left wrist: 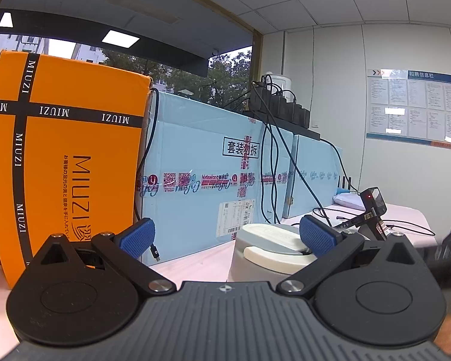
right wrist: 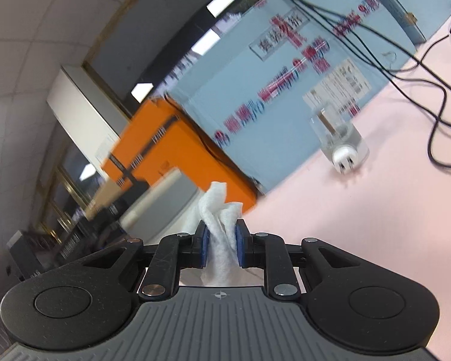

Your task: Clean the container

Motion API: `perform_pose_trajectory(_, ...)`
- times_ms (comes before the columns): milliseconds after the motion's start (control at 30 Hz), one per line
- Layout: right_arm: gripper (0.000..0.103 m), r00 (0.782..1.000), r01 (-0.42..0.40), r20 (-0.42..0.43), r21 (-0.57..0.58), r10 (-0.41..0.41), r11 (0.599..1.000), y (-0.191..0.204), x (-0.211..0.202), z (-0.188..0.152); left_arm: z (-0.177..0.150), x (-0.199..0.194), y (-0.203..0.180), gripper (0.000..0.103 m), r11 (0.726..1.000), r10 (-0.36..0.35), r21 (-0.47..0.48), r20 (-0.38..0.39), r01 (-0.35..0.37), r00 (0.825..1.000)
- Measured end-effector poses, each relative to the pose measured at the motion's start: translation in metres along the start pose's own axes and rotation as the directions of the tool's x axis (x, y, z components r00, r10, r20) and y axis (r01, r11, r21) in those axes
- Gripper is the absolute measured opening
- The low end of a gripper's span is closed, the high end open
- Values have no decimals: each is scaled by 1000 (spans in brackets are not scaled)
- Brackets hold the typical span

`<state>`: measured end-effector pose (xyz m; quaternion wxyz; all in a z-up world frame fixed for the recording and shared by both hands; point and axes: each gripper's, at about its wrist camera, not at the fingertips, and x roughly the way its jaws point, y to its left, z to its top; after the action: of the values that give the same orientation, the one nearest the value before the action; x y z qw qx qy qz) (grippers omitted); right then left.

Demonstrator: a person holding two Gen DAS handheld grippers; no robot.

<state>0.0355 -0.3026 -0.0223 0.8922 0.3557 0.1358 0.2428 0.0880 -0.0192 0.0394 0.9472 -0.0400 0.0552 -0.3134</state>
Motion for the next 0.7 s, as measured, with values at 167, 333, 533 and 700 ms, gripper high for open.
perform_pose_trajectory(167, 18, 988, -133, 82, 40, 130, 990, 3, -1, 15, 0, 0, 0, 103, 1000, 7, -1, 2, -7, 1000)
perform_pose_trajectory(333, 18, 987, -147, 78, 89, 140, 985, -1, 6, 15, 0, 0, 1, 103, 1000, 6, -4, 2, -6, 1000)
perform_pose_trajectory(533, 18, 995, -88, 47, 135, 82, 987, -12, 11, 9, 0, -1, 1, 103, 1000, 10, -4, 4, -10, 1000)
perform_pose_trajectory(700, 18, 1000, 16, -4, 127, -15, 992, -16, 15, 2, -1, -2, -1, 103, 1000, 4, 4, 4, -4, 1000)
